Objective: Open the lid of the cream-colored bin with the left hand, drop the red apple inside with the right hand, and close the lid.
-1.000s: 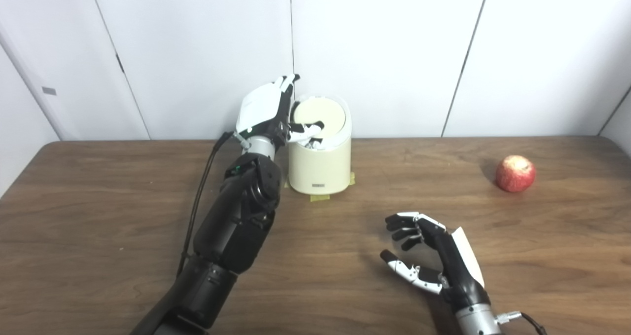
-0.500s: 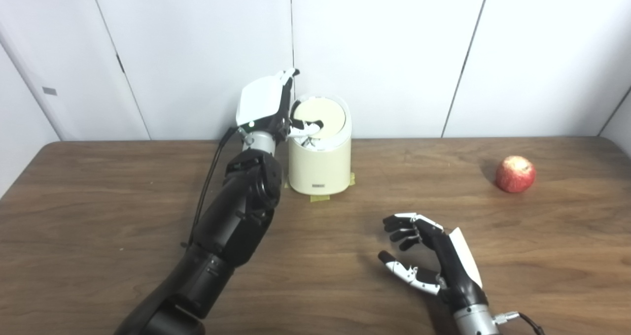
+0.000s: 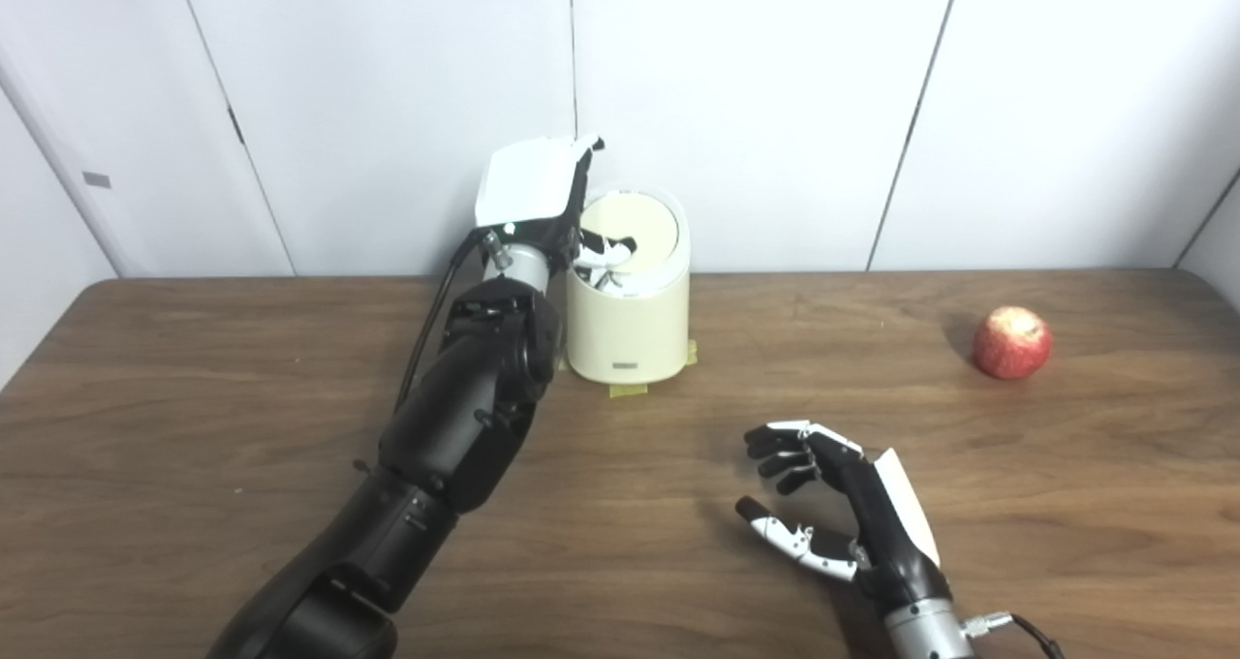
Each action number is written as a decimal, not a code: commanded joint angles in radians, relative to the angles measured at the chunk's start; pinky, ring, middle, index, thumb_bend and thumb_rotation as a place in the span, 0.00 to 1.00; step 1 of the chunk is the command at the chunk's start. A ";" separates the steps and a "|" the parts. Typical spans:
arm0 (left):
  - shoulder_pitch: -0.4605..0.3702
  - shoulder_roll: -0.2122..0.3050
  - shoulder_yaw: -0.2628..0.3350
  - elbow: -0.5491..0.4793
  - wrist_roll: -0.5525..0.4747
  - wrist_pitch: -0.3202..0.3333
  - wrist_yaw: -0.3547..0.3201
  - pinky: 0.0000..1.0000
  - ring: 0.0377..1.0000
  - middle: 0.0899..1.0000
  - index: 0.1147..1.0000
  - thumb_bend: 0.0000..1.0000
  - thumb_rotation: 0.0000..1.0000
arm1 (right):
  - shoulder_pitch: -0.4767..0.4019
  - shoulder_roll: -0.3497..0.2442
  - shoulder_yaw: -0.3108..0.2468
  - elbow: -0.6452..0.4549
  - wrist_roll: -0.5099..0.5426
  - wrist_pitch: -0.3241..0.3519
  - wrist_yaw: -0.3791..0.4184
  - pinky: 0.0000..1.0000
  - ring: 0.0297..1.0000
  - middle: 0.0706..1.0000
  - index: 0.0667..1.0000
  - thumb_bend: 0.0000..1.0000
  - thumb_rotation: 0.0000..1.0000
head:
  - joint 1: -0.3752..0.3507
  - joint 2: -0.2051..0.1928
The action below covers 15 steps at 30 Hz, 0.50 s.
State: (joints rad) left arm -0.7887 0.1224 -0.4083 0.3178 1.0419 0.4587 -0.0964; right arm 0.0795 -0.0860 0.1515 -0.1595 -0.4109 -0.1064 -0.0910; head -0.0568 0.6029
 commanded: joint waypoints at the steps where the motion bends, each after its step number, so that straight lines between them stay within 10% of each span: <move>1: -0.023 0.015 0.004 -0.005 0.034 0.011 -0.018 0.94 0.94 0.90 0.88 0.74 0.00 | -0.020 0.014 0.000 -0.010 0.004 -0.029 -0.008 0.50 0.59 0.61 0.61 0.27 0.10 | -0.001 0.001; 15: 0.012 0.026 -0.012 0.032 0.047 0.009 -0.028 0.91 0.95 0.91 0.89 0.65 0.00 | -0.019 0.017 0.000 -0.014 0.003 -0.019 -0.003 0.51 0.59 0.61 0.61 0.28 0.11 | -0.002 0.002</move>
State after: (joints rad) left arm -0.7709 0.1264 -0.4147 0.3202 1.0774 0.4581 -0.1153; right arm 0.0795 -0.0856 0.1529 -0.1590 -0.4126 -0.1061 -0.0873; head -0.0583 0.6044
